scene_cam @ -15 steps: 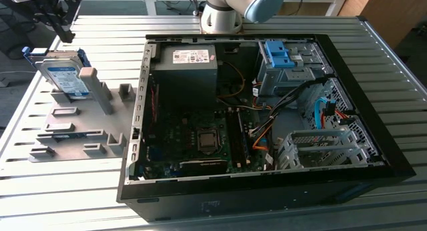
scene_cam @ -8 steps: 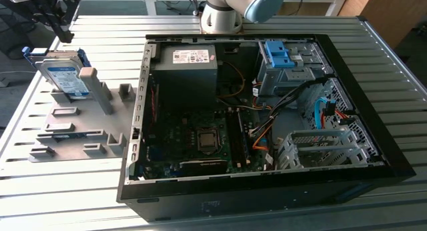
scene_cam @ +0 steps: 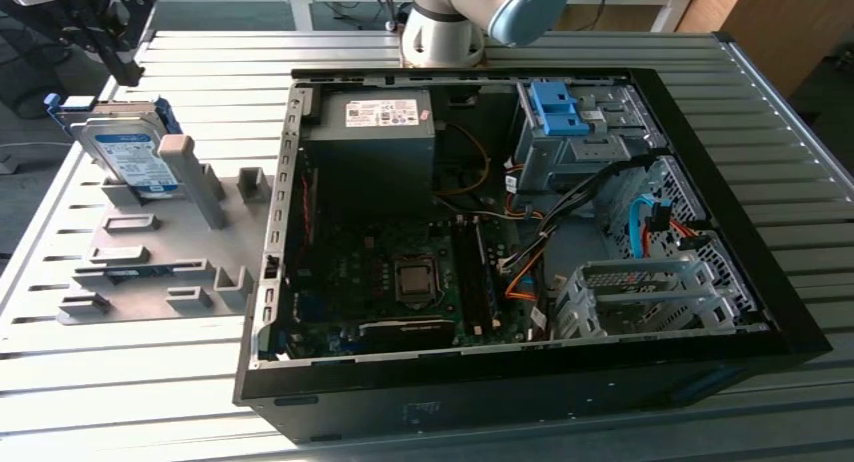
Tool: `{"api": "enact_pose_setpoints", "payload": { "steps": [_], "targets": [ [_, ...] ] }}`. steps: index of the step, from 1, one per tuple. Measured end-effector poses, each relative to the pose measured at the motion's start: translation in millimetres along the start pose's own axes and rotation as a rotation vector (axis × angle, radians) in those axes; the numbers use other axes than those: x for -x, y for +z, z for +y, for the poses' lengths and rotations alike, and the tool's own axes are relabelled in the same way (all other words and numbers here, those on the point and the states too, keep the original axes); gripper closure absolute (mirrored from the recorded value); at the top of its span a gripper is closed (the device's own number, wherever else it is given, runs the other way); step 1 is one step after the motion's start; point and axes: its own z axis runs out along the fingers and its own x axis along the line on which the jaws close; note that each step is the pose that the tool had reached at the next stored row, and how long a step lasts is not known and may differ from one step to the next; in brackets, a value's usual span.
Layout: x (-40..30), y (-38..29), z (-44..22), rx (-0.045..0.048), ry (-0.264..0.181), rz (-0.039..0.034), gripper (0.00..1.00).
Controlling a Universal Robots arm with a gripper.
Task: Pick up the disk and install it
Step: 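Reach for the disk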
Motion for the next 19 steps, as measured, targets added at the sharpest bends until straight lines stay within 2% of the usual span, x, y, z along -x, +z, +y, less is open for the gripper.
{"api": "enact_pose_setpoints", "payload": {
  "steps": [11, 14, 19],
  "targets": [
    [-5.7, 0.6, -0.1, 0.0, 0.0, 0.0003, 0.89],
    [-11.2, 0.9, 1.2, -0.0001, 0.0, 0.0011, 0.89],
    [-26.8, 1.8, 5.6, -0.0002, 0.0, 0.0018, 0.89]
  ]
}}
